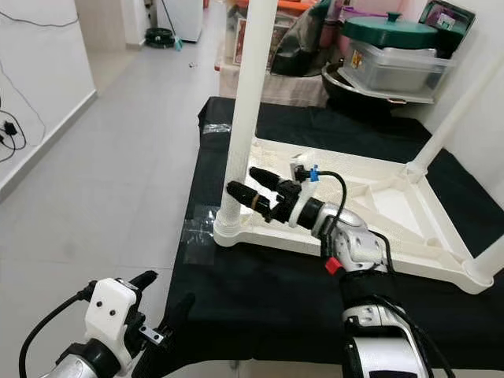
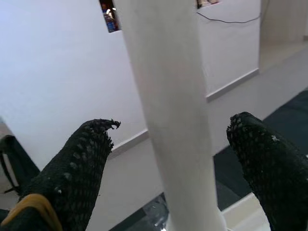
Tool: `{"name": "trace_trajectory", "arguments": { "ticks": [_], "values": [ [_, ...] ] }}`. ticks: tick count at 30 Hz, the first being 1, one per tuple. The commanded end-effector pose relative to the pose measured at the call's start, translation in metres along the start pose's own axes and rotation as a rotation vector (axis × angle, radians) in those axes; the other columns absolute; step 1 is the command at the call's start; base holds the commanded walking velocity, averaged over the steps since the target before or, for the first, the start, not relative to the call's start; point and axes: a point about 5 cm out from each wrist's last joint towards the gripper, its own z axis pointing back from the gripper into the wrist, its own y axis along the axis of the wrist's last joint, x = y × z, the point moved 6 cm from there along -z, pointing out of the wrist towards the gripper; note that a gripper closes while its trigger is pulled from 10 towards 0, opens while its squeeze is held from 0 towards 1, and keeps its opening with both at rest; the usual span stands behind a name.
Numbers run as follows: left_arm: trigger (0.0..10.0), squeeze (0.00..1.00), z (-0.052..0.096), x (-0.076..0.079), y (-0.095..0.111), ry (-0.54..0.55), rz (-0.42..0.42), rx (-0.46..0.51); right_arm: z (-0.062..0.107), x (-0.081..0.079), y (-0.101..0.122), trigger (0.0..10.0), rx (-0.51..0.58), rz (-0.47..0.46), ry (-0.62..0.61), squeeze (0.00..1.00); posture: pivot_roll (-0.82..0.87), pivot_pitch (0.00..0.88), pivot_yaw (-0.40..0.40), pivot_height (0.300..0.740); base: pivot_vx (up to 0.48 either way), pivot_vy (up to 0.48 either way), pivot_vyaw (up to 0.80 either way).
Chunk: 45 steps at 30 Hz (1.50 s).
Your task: Building children table
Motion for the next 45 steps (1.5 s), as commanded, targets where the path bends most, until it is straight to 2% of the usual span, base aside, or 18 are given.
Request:
{"name": "trace_trajectory", "arguments": {
  "ticks": [1,9,14,35,36,37,45],
  "values": [
    [10.0,0.00,0.002,0.006,-0.001,-0.023,0.004,-0.011,-0.003,-0.002,0.003,10.0,0.012,0.000,0.020,0.00,0.17,0.042,-0.132,0.740,0.000,0.000,0.00],
    [10.0,0.00,0.003,0.008,0.000,-0.029,0.006,-0.012,-0.020,-0.010,-0.002,10.0,0.005,0.026,0.051,0.00,0.17,0.046,-0.133,0.740,0.000,0.000,0.00],
    [10.0,0.00,0.003,0.008,0.001,-0.032,0.001,-0.013,-0.039,-0.011,0.001,10.0,0.037,0.050,0.025,0.00,0.18,0.048,-0.137,0.740,0.000,0.000,0.00],
    [10.0,0.00,0.003,0.011,0.000,-0.034,0.005,-0.019,-0.054,-0.005,0.007,10.0,0.056,0.097,-0.022,0.00,0.17,0.048,-0.142,0.740,0.000,0.000,0.00],
    [10.0,0.00,0.003,0.011,0.000,-0.033,0.005,-0.019,-0.056,-0.005,0.006,1.6,0.055,0.099,-0.020,0.00,0.17,0.046,-0.143,0.740,0.000,0.000,0.00],
    [10.0,0.00,0.002,0.011,0.000,-0.033,0.004,-0.017,-0.056,-0.005,0.005,0.0,0.053,0.095,-0.020,0.00,0.17,0.046,-0.143,0.740,0.000,0.000,0.00],
    [10.0,0.00,0.002,0.010,0.000,-0.032,0.006,-0.018,-0.060,-0.013,-0.008,0.0,0.038,0.083,-0.004,0.00,0.17,0.044,-0.144,0.740,0.000,0.000,0.00]
  ]
}}
